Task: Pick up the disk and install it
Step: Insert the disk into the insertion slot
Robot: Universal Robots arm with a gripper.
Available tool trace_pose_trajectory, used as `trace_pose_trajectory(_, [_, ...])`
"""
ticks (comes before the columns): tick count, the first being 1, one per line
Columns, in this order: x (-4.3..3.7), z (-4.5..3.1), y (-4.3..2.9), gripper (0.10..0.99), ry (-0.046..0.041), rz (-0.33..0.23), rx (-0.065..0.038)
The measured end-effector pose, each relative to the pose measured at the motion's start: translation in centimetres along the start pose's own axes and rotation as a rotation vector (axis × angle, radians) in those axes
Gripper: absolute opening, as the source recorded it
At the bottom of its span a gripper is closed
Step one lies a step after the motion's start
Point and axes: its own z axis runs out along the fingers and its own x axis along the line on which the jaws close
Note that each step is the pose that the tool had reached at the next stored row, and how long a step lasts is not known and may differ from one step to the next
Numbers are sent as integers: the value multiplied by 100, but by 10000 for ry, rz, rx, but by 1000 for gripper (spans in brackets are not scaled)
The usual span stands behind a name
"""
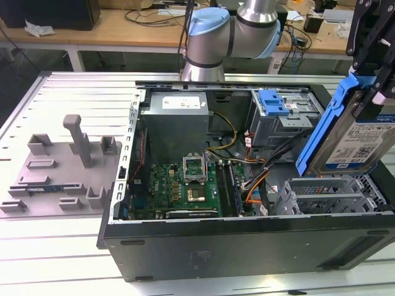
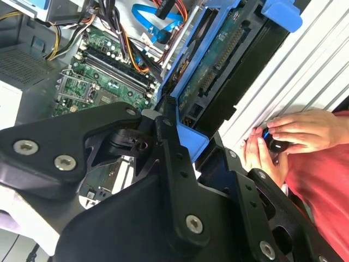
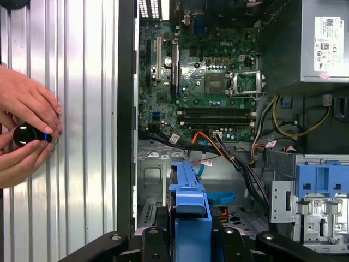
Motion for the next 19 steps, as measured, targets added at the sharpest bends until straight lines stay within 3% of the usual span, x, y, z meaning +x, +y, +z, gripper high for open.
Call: trace_pose_trajectory(19, [0,106,-14,365,-1,0,1])
